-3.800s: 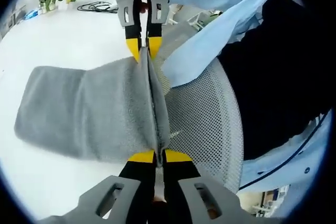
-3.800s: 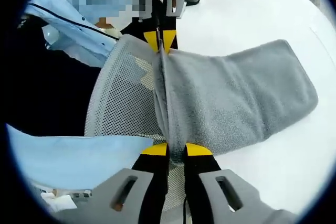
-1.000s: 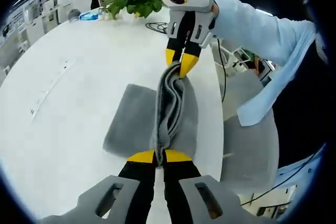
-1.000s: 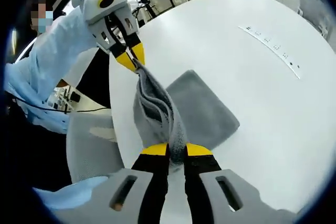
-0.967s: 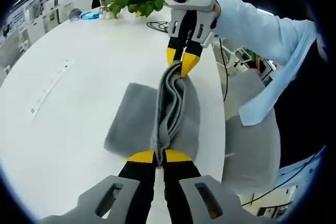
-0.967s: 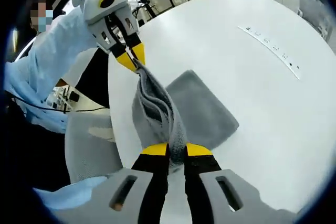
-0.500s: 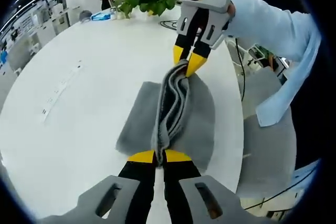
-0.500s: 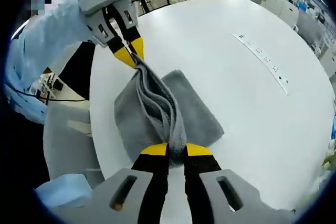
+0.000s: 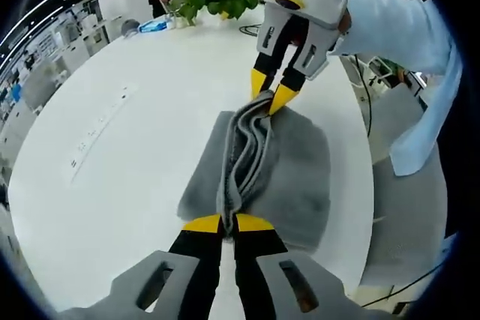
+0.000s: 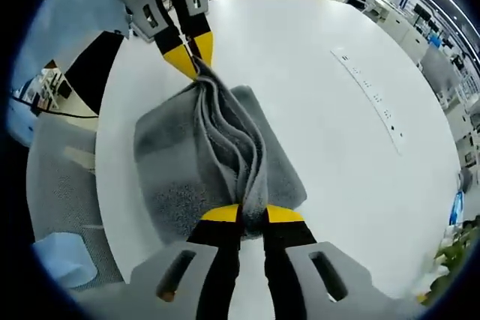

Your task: Fold the towel on the table until its edges align and the towel forms a compact rectangular stack.

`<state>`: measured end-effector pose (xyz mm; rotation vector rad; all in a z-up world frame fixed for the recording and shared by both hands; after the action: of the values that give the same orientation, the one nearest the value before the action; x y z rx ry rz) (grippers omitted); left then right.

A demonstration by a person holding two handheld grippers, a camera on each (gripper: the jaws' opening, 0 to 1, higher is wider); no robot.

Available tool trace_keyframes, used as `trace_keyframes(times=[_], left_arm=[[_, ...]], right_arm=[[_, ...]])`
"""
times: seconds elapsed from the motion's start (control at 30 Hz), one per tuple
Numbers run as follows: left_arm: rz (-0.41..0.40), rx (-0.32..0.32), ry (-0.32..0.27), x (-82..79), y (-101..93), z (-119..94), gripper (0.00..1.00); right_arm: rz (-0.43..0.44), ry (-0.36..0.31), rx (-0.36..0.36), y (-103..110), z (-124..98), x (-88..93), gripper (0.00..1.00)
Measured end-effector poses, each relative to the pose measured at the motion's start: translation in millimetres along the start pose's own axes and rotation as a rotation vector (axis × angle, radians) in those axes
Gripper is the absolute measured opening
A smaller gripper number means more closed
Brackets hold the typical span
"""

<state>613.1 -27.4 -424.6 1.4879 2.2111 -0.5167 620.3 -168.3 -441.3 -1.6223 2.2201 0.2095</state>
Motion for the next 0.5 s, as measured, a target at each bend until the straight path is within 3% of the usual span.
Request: trace_keyframes(times=[0.3, 0.5], left_arm=[[-0.02, -0.09, 0.001, 4.8, 21.0, 19.1, 0.04], [-0.026, -0.1, 0.024, 11.3, 30.4, 31.1, 0.04]], right_arm=[[-0.035, -0.005, 0.048, -5.9, 16.4, 6.5, 0.1], [-0.039, -0.015, 0.063, -10.5, 22.2, 7.3, 0.11]])
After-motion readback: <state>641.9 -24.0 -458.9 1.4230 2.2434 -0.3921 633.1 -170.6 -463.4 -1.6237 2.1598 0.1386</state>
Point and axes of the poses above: the point that each gripper's makers call its tool centre point, and the gripper's own axes: z roughly forward along the fingers, y roughly to its left, x roughly out of its underside, the point moved 2 cm from there along -z, roughly backward along the fingers, and after that the axes turned 4 degrees about x, right-handed, at the moved point
